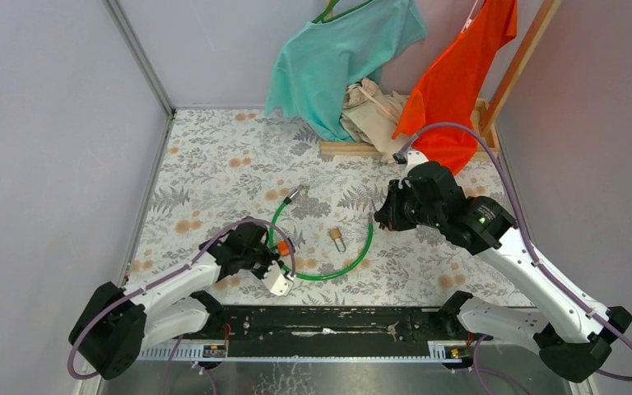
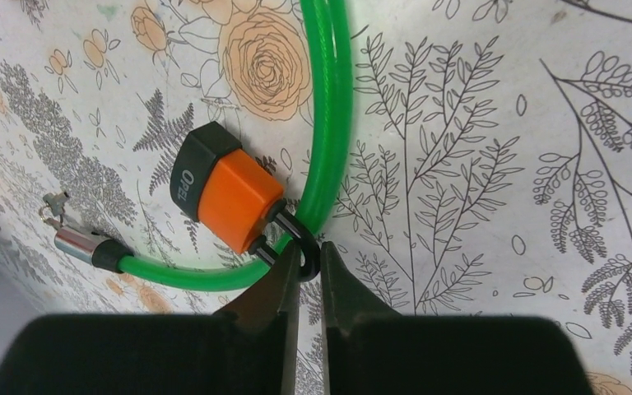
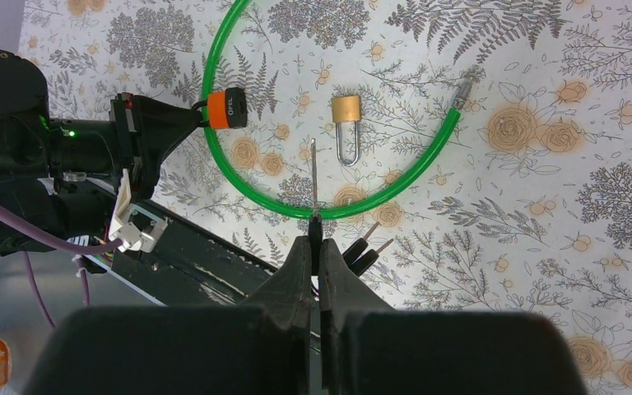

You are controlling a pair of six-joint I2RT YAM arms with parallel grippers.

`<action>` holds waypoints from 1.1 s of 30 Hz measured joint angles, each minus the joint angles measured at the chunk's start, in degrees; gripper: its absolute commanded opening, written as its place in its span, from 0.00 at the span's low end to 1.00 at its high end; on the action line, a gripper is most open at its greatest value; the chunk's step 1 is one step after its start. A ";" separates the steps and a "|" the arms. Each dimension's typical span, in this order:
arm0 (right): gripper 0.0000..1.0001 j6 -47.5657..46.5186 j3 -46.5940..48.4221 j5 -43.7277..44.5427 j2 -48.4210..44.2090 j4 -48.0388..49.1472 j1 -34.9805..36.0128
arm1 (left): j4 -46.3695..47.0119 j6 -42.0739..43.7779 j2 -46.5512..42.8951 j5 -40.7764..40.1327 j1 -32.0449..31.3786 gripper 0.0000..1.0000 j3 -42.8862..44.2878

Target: Unlock with the key

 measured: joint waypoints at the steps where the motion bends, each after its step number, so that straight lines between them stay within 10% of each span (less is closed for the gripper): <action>1: 0.00 0.00 0.00 0.00 0.00 0.00 0.00 | 0.00 0.00 -0.17 -0.22 -0.02 0.11 -0.09; 16: 0.00 0.02 -0.02 -0.02 -0.35 0.02 0.00 | -11.56 -10.03 -4.87 -0.81 -3.43 0.10 7.41; 33: 0.00 0.04 -0.63 0.00 -2.12 0.02 0.00 | -23.96 -31.80 17.46 0.31 -5.55 0.00 30.51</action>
